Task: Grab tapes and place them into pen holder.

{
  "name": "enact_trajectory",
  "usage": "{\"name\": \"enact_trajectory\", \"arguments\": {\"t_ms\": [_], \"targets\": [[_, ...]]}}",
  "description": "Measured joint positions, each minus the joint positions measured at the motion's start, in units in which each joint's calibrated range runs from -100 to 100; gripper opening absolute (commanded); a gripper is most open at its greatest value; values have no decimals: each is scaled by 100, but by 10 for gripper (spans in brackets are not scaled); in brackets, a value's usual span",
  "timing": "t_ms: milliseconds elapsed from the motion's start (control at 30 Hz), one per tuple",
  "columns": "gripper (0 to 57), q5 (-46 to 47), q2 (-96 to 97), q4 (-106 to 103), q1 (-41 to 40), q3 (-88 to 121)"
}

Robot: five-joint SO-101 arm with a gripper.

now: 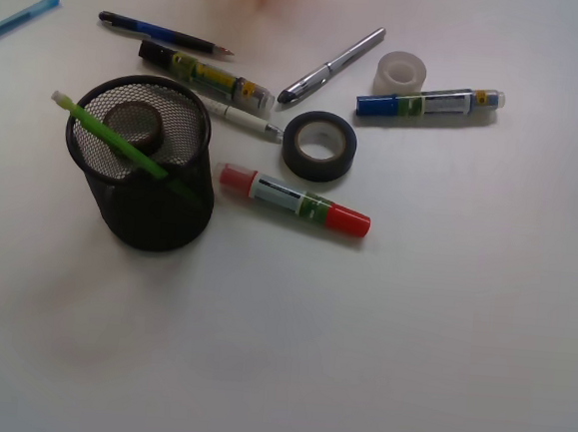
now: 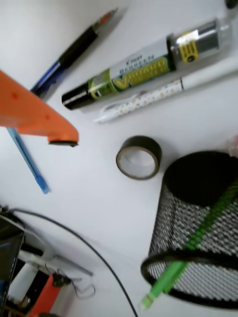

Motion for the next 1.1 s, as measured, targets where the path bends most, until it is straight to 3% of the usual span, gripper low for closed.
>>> {"name": "enact_trajectory", "arguments": {"t_ms": [433, 733, 1100], "targets": [[372, -982, 3876, 881, 229, -2291], [372, -1861, 5017, 1002, -89, -3019], [345, -1832, 5819, 467, -281, -3127]]}}
